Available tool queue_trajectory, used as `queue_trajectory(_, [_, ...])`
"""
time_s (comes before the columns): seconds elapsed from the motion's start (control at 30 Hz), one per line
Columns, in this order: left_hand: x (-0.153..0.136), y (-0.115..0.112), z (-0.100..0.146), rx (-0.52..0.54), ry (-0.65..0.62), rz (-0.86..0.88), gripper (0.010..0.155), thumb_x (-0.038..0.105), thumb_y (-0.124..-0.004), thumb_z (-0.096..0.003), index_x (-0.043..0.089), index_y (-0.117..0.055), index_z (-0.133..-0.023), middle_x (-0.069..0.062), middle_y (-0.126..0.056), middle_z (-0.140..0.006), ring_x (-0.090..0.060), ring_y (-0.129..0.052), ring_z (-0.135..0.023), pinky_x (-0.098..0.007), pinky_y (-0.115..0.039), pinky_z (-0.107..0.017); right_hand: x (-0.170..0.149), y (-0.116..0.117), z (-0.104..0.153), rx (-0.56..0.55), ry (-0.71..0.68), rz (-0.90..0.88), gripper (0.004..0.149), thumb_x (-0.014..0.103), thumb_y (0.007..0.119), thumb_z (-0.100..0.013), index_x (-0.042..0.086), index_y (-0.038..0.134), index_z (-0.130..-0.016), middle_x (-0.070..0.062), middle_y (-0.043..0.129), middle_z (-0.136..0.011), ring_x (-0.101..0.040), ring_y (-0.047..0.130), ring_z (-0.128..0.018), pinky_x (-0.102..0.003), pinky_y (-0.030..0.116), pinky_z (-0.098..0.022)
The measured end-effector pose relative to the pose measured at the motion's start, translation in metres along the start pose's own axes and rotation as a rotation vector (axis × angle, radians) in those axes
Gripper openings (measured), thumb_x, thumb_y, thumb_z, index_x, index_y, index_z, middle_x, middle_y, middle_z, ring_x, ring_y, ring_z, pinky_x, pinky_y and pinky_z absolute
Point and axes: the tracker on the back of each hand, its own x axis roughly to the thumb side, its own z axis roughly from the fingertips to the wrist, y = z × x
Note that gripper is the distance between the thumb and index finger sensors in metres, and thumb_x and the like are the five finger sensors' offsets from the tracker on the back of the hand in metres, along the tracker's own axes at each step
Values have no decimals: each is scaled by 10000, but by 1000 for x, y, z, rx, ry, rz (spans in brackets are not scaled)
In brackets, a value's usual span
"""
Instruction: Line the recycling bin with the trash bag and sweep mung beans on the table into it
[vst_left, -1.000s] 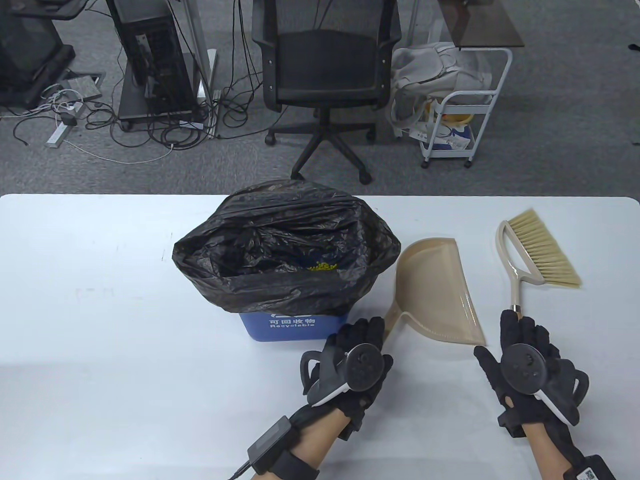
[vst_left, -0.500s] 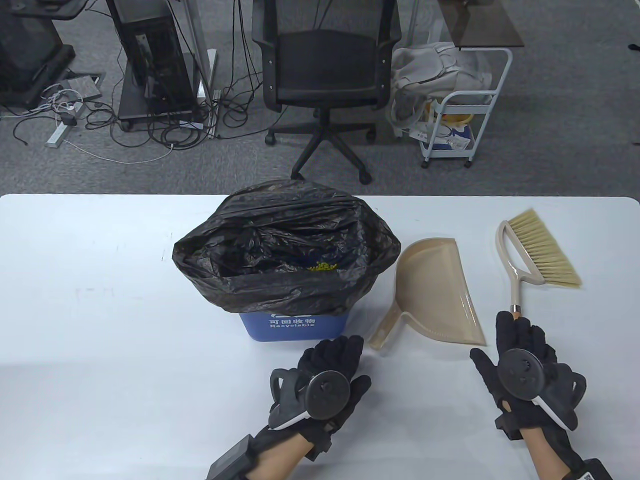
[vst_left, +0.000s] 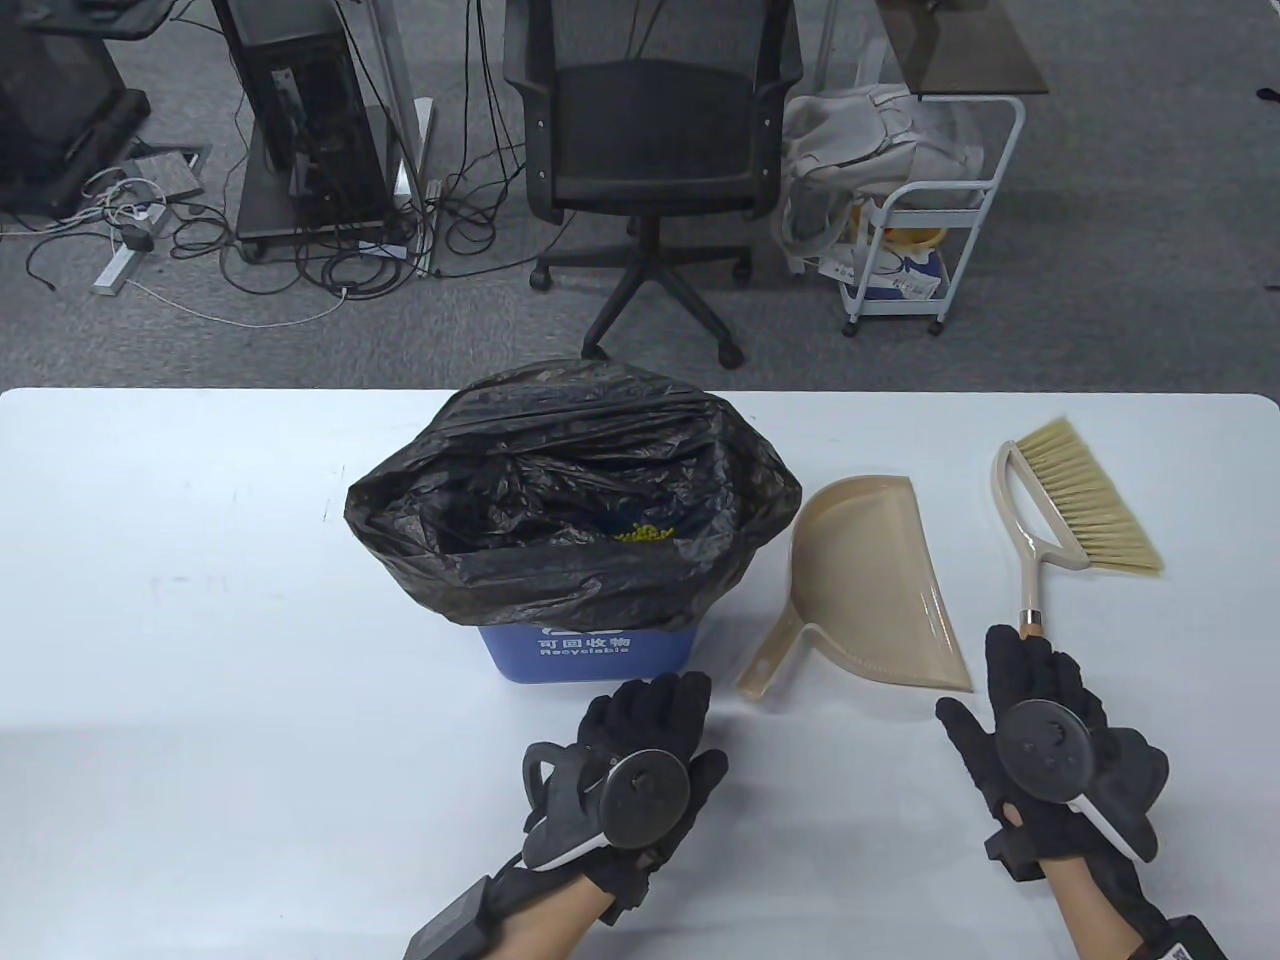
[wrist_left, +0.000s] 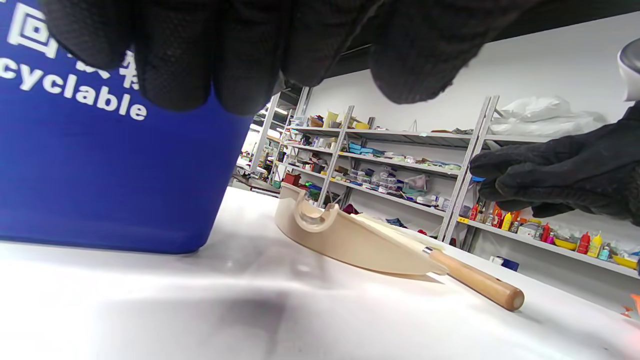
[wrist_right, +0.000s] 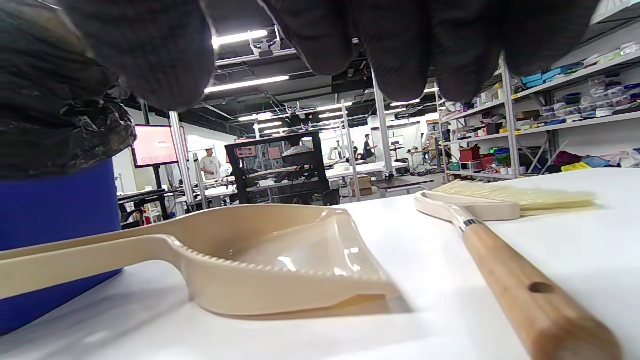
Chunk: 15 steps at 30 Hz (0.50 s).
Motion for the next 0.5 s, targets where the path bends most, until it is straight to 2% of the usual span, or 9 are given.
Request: queue_trajectory(0.5, [2, 0, 1, 3, 9, 2, 713, 401, -835, -499, 22, -694, -1086, -310, -794, -1037, -648, -791, -888, -772, -631, -627, 10, -4, 8, -9, -35, -3, 847, 517, 746, -482, -8, 546, -1117, -405, 647, -1023, -662, 671, -908, -732, 597, -606])
